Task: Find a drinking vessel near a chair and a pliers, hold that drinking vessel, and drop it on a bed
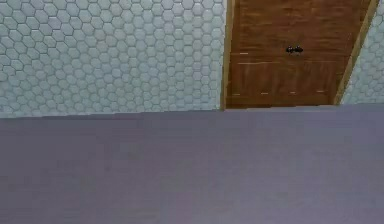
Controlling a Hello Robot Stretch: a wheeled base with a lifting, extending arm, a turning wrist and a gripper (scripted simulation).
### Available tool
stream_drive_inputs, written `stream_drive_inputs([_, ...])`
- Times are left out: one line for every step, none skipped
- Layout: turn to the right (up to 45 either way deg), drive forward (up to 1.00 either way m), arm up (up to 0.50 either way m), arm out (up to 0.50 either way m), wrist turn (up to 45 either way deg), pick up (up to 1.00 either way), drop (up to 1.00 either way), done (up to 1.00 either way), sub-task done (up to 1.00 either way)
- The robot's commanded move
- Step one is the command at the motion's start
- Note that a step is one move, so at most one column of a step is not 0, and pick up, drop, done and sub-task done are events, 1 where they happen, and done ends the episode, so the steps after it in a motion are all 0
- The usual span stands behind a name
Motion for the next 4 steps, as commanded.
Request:
stream_drive_inputs([-39.0,0.00,0.00,0.00,0.0,0.00,0.00,0.00,0.00])
stream_drive_inputs([0.0,0.20,0.00,0.00,0.0,0.00,0.00,0.00,0.00])
stream_drive_inputs([45.0,0.00,0.00,0.00,0.0,0.00,0.00,0.00,0.00])
stream_drive_inputs([39.0,0.00,0.00,0.00,0.0,0.00,0.00,0.00,0.00])
